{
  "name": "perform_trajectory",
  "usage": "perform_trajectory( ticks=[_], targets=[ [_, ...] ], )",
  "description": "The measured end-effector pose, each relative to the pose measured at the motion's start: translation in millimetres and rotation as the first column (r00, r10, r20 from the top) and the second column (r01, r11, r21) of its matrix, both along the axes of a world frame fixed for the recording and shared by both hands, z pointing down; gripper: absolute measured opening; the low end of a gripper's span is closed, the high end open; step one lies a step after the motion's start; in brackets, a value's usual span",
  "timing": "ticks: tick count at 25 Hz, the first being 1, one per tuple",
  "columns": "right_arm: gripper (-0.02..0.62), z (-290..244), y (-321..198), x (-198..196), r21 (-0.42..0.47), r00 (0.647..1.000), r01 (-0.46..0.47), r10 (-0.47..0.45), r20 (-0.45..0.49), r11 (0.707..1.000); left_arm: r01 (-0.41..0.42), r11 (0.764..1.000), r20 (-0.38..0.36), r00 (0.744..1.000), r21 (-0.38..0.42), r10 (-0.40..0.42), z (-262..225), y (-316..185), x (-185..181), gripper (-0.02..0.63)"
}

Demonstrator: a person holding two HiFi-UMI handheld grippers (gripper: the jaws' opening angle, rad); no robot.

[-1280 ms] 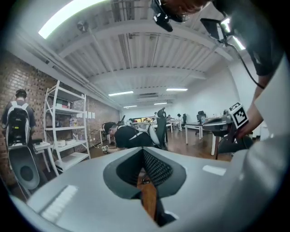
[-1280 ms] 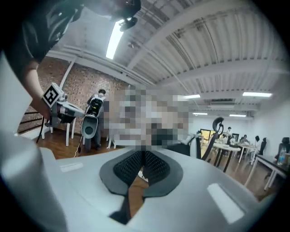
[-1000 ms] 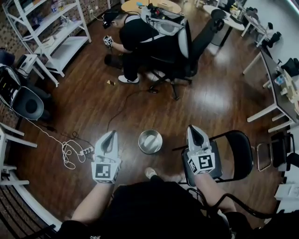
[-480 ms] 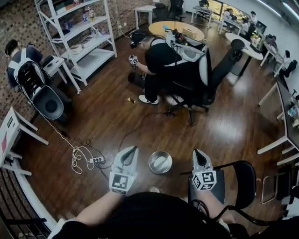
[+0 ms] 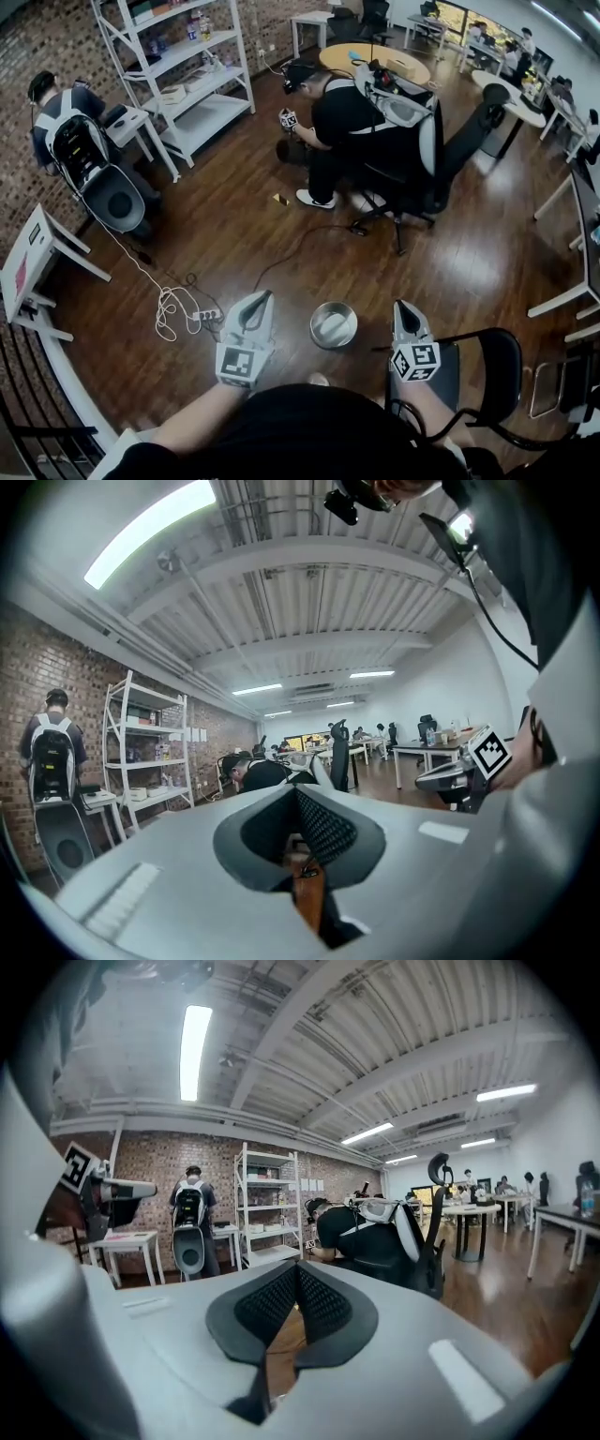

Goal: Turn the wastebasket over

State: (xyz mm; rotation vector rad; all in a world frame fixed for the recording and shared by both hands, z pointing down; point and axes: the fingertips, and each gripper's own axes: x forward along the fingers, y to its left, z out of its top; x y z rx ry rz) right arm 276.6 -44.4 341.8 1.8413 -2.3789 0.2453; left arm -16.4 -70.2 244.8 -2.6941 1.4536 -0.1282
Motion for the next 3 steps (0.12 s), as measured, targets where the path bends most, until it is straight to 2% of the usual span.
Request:
perform_trajectory(
  ticks=[3],
  targets=[
    [0.002, -11.1, -1.4, 2.5, 0.012, 0.997, -0.024, 0.023, 0.069, 1.0, -0.008, 1.0, 0.018, 1.0, 0.0, 0.008, -1.1, 2.6, 1.5, 0.0]
  ],
)
